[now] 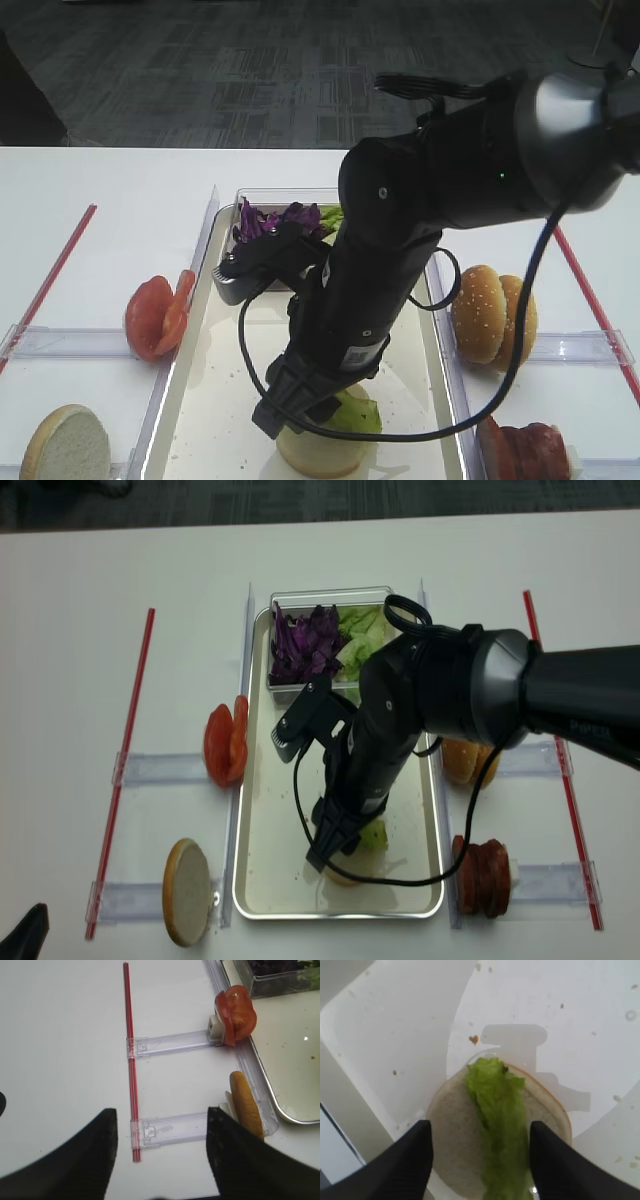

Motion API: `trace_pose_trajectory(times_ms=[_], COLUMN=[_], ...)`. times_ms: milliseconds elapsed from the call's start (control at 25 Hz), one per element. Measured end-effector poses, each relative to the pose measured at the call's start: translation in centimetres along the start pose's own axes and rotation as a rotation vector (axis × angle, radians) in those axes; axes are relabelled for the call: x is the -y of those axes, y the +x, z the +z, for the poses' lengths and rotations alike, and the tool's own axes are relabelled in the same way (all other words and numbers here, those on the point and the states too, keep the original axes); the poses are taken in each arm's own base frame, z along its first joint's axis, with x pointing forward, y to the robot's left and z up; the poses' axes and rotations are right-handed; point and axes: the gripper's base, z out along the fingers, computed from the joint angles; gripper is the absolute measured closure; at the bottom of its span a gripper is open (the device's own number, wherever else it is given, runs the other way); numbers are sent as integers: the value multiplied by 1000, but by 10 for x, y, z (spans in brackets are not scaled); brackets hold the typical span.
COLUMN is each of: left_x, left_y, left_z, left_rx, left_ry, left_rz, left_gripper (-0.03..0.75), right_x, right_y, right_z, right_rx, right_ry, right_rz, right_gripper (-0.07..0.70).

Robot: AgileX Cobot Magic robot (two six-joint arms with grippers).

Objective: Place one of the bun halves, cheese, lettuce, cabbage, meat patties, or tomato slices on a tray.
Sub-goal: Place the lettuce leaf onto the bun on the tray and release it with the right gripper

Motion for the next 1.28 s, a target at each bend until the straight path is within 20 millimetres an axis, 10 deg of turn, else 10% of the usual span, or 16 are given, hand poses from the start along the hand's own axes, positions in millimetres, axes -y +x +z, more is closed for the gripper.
trace_pose_trajectory(times_ms=[880, 1280], left_x=[0, 0], left_y=[0, 0], left_z=[0, 0], left_rx=[0, 0], left_ry=[0, 0], left_rz=[0, 0], left_gripper=[349, 349], right_x=[-5, 52], right_y=[-3, -23], right_z=[-30, -69], right_rx=[77, 230], right_ry=[9, 89], right_rz=[-18, 120], right_gripper=[174, 174])
